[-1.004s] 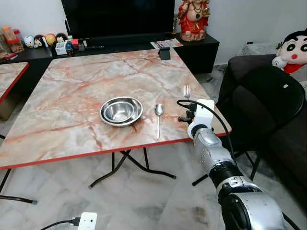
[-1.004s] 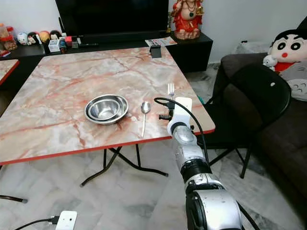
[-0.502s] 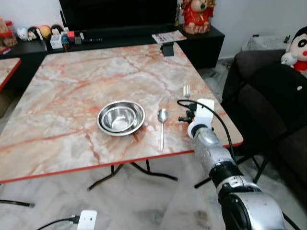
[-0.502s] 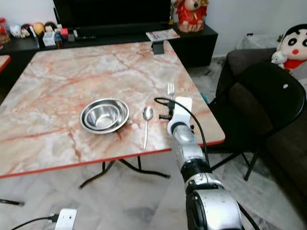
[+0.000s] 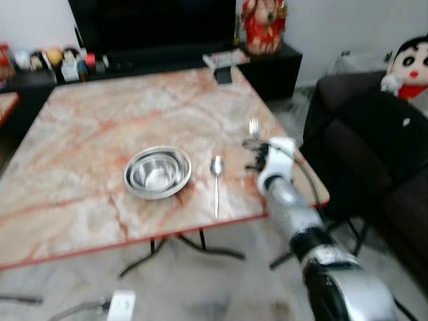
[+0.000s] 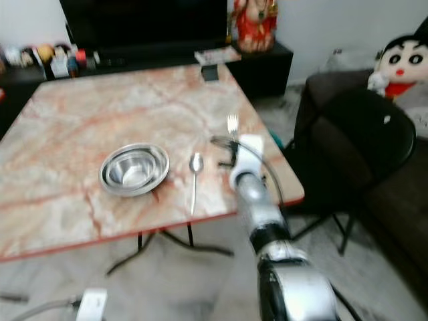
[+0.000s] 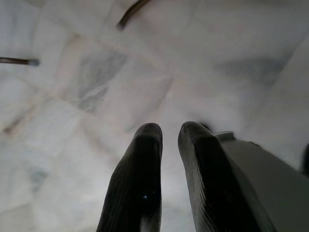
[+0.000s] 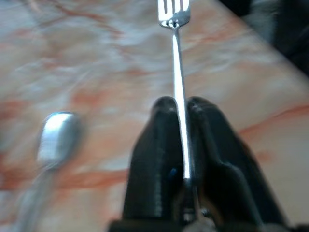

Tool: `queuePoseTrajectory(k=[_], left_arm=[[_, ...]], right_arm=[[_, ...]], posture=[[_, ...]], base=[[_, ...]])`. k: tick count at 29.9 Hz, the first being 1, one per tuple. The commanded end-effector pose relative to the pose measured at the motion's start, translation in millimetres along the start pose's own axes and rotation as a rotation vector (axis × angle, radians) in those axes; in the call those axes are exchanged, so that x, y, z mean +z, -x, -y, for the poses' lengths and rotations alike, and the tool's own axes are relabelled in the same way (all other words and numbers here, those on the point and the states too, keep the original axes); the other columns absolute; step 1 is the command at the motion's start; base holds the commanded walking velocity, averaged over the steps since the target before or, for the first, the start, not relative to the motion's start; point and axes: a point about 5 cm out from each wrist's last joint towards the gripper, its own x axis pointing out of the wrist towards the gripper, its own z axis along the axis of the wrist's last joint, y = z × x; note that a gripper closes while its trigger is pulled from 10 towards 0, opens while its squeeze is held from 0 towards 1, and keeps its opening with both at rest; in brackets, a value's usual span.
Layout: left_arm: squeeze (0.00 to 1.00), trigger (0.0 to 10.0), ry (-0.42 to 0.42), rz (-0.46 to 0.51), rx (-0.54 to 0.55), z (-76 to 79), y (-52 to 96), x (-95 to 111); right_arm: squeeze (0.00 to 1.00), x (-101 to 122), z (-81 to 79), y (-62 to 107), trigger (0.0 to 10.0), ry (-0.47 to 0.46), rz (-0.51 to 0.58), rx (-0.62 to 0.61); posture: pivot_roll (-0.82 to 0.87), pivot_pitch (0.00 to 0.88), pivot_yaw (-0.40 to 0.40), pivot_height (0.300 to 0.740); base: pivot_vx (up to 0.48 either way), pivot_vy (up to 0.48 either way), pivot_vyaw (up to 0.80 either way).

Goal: Setting the table

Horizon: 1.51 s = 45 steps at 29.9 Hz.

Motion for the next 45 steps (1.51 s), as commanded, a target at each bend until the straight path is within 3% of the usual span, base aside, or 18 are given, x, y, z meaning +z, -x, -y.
queuePoseTrajectory(k=[1, 28, 34, 38, 45], left_arm=[[0.00, 10.0, -0.016, -0.031, 0.019, -9.8, 1.4, -10], [0.00, 10.0, -0.008, -0.030, 0.013, -9.3, 1.1, -9], [0.00, 10.0, -0.009, -0.033, 0.015, -9.9, 1.4, -10], [0.00, 10.0, -0.016, -0.039, 0.010, -9.9, 1.9, -12], [0.00, 10.0, -0.021, -0.041, 0.001, -7.5, 2.3, -13]], right_arm=[[0.00, 4, -19.2, -0.2, 10.0, 0.006, 0.023, 0.056], [0.00, -3, -13.7, 2.7, 10.0, 0.022, -0.001, 0.044], [0.00, -13, -17.3, 12.5, 10.0, 0.039, -0.025, 0.072], [0.00, -23, -16.2, 29.9, 10.0, 0.054, -0.067, 0.074], [0.00, -19, -11.8, 44.0, 10.0, 0.043, -0.091, 0.046]], posture=[[-0.03, 0.000, 0.007, 0.732], [-0.02, 0.000, 0.007, 0.732], [-0.03, 0.000, 0.012, 0.732], [-0.05, 0.000, 0.018, 0.732], [-0.05, 0.000, 0.019, 0.732]], base=[[0.270, 0.000, 0.00], [0.232, 0.000, 0.12], [0.000, 0.000, 0.00], [0.000, 0.000, 0.00], [0.000, 0.000, 0.00]])
